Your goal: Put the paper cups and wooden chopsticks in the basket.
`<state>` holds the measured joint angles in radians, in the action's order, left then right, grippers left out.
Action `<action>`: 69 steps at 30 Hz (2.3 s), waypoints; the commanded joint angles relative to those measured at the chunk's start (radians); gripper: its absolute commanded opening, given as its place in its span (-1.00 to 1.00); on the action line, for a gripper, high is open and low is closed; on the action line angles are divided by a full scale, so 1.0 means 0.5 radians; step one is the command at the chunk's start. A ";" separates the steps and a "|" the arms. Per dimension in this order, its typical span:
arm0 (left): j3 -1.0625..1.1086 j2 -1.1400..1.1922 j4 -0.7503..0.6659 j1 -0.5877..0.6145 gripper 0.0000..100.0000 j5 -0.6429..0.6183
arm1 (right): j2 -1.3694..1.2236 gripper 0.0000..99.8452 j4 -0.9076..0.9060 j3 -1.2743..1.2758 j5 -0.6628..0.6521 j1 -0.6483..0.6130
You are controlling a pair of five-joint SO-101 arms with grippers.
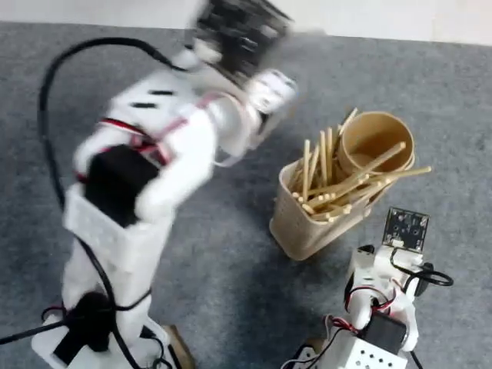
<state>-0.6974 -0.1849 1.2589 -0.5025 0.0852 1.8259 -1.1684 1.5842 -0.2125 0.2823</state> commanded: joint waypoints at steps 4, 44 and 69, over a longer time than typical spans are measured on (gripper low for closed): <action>0.060 -0.060 0.230 0.428 -0.75 -0.015 | 0.014 -0.24 0.038 -0.008 -0.021 -0.002; 2.352 0.035 -0.924 0.582 -0.76 -0.209 | -2.361 -0.24 -0.760 -3.460 0.479 -0.477; 2.766 0.054 -1.071 0.180 -0.76 0.095 | -2.279 -0.24 -0.971 -3.273 0.157 -0.265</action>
<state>0.6866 -0.1542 0.7419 -0.4120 0.1220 0.7089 -1.6456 -0.1312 -0.1189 0.1918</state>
